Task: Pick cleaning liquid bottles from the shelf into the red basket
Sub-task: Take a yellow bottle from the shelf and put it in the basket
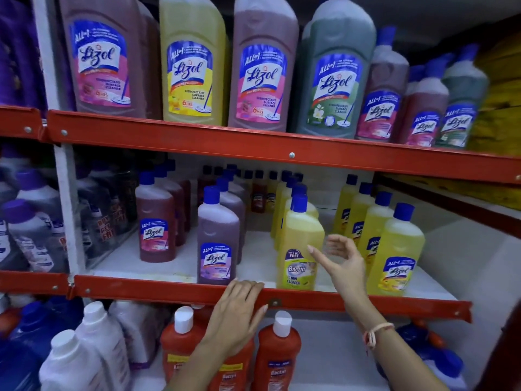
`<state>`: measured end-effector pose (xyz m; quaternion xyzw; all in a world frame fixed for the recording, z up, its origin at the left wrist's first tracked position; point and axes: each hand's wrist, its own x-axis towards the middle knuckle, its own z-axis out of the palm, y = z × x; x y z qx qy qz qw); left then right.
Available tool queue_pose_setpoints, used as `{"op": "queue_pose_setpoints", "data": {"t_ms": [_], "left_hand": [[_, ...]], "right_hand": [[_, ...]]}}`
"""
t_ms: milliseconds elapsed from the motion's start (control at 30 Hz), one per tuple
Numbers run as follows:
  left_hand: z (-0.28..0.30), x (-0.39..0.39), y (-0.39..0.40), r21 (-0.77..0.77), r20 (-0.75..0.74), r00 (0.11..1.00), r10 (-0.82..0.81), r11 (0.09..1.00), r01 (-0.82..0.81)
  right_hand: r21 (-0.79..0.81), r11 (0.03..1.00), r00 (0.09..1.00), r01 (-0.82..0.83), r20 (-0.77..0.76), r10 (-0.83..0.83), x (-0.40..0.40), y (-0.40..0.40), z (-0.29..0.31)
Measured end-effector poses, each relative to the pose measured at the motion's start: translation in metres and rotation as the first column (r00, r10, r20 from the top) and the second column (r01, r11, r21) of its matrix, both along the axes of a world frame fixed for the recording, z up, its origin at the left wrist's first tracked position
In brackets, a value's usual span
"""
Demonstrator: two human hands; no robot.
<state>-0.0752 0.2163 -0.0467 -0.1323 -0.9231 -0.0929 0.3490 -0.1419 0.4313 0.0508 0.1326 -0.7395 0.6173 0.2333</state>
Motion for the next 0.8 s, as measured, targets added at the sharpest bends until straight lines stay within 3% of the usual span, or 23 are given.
{"op": "queue_pose_setpoints", "data": {"t_ms": [100, 200, 267, 600, 800], "left_hand": [[-0.003, -0.002, 0.001, 0.004, -0.011, 1.0, 0.019, 1.0, -0.019], [-0.007, -0.003, 0.001, -0.009, -0.014, 0.999, 0.028, 1.0, -0.028], [-0.008, -0.003, 0.002, -0.012, -0.012, 0.999, 0.036, 0.999, -0.036], [-0.017, -0.005, 0.008, 0.046, 0.01, 0.997, 0.072, 0.996, -0.073], [-0.017, -0.005, 0.005, 0.046, 0.011, 0.999, 0.052, 0.998, -0.053]], "right_hand": [[0.093, 0.975, 0.972, -0.201, 0.141, 0.187, -0.019, -0.001, -0.001], [0.022, 0.938, 0.903, -0.347, 0.277, 0.327, -0.031, -0.01, -0.008], [-0.043, 0.941, 0.904, -0.335, 0.268, 0.334, -0.033, -0.019, -0.016], [-0.226, 0.974, 1.0, 0.013, -0.013, -0.016, 0.003, -0.043, -0.008], [-0.134, 0.939, 0.909, 0.317, -0.239, -0.341, 0.047, -0.034, 0.019]]}}
